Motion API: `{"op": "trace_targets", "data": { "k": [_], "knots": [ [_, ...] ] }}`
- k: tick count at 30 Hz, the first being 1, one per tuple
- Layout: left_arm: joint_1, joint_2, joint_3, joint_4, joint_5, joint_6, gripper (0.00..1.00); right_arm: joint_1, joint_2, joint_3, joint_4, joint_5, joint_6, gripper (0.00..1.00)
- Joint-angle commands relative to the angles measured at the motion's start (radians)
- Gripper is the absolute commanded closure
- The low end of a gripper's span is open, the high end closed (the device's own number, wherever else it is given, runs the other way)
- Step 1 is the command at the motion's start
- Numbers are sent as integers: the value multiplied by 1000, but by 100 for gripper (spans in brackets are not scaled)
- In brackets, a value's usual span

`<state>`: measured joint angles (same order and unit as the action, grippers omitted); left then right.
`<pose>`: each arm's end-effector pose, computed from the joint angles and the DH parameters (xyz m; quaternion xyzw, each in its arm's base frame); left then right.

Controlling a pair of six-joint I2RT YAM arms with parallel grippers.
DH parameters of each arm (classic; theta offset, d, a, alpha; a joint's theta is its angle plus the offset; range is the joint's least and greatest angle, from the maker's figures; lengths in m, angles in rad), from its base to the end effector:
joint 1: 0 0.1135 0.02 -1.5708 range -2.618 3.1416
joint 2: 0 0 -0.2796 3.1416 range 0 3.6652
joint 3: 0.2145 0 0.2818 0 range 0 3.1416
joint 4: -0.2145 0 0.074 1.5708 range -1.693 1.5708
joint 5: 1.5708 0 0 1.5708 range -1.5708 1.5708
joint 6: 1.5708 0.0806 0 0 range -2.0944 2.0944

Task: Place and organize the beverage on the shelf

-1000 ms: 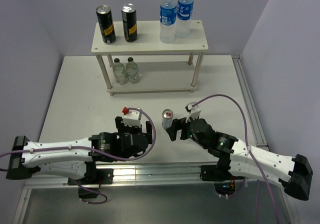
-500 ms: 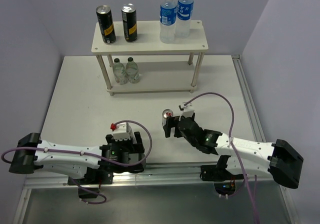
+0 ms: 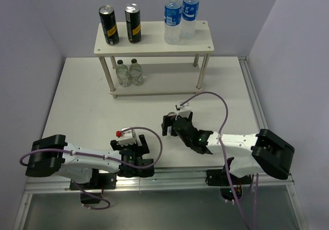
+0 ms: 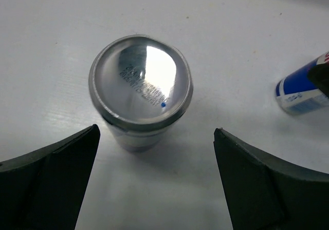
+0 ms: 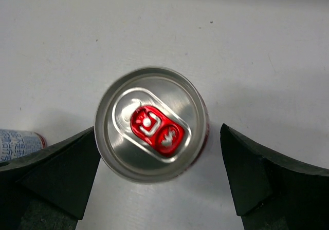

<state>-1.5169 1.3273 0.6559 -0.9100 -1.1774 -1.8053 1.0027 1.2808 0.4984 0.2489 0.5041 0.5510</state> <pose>0.0853 -0.2001 0.1556 -0.1166 0.8234 -0.0457 0.5534 0.1954 0.2337 0.1563 -0.0678 0.8474 0.1821 0.4942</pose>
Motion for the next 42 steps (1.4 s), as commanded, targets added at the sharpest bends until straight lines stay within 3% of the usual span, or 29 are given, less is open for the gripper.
{"op": "trace_targets", "data": {
  "k": [1,5,11,14,15,17,18,19,25,28,36,42],
  "knots": [
    [35,-16,-39,210,-47,136,1,1,57,51,147,69,-40,0],
    [115,-82,-142,591,5,444,1,-12,165,69,237,85,-62,0],
    [231,-100,-265,891,74,684,1,-26,281,80,341,134,-66,3],
    [273,-62,-286,1011,96,750,1,-29,324,91,386,154,-88,28],
    [280,-53,-288,1034,104,764,1,-32,328,94,392,175,-91,50],
    [303,-21,-295,1103,113,805,1,-36,330,106,389,183,-94,69],
    [308,-11,-297,1117,114,811,1,-47,327,114,380,192,-94,92],
    [313,6,-299,1132,113,817,1,-53,319,138,350,197,-94,98],
    [328,44,-317,1217,116,840,7,-131,267,218,297,205,-160,100],
    [328,69,-317,1234,119,837,12,-186,275,340,239,186,-184,100],
    [328,90,-325,1263,133,842,20,-400,411,571,135,108,-234,100],
    [328,113,-328,1286,127,851,23,-487,526,683,83,71,-226,100]
  ]
}}
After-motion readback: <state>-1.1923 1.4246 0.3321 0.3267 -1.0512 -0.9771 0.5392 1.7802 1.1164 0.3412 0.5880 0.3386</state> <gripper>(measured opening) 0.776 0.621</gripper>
